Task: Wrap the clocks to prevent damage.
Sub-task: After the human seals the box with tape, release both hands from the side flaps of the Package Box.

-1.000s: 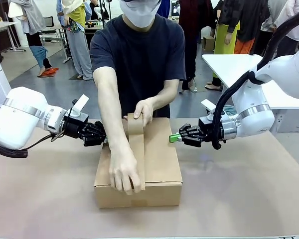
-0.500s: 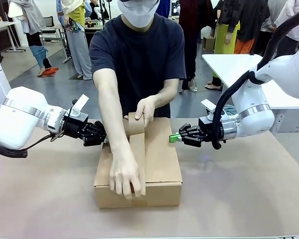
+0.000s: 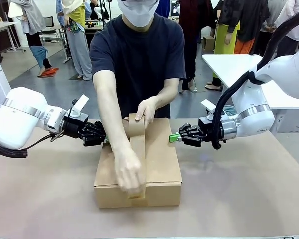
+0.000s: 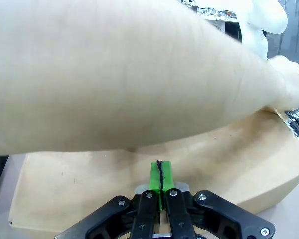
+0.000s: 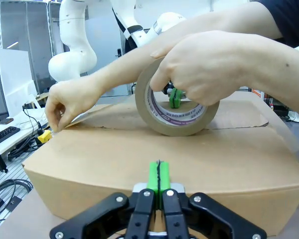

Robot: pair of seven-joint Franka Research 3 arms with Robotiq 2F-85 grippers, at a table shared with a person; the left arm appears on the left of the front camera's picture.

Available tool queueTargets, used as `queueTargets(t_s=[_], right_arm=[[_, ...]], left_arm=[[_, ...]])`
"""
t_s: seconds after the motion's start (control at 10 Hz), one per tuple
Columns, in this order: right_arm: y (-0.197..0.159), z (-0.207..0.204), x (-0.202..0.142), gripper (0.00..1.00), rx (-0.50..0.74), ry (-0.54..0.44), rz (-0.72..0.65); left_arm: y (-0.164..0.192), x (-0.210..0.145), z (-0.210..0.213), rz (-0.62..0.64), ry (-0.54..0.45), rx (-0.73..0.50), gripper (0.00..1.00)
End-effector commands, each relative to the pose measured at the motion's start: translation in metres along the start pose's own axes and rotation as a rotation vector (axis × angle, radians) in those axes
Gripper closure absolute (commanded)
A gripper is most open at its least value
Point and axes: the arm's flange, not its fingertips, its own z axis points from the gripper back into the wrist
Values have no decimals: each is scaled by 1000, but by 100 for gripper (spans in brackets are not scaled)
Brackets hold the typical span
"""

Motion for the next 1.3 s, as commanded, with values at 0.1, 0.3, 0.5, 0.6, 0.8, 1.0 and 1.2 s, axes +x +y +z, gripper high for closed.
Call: queueTargets(t_s=[0.1, 0.3, 0.5, 0.6, 0.8, 1.0, 1.2], right_arm=[[1, -1, -3, 99, -11, 3, -8], [1, -1, -3, 99, -11, 3, -8], [1, -1, -3, 99, -11, 3, -8], [1, -1, -3, 99, -11, 3, -8], [1, -1, -3, 99, -11, 3, -8], [1, -1, -3, 99, -11, 3, -8], [1, -1, -3, 99, -11, 3, -8]], left_arm=[[-1, -2, -1, 3, 2, 1, 100], [-1, -2, -1, 3, 2, 1, 100], [-1, -2, -1, 3, 2, 1, 100], [-1, -2, -1, 3, 2, 1, 100], [-1, -2, -1, 3, 2, 1, 100], [-1, -2, -1, 3, 2, 1, 100], [-1, -2, -1, 3, 2, 1, 100]])
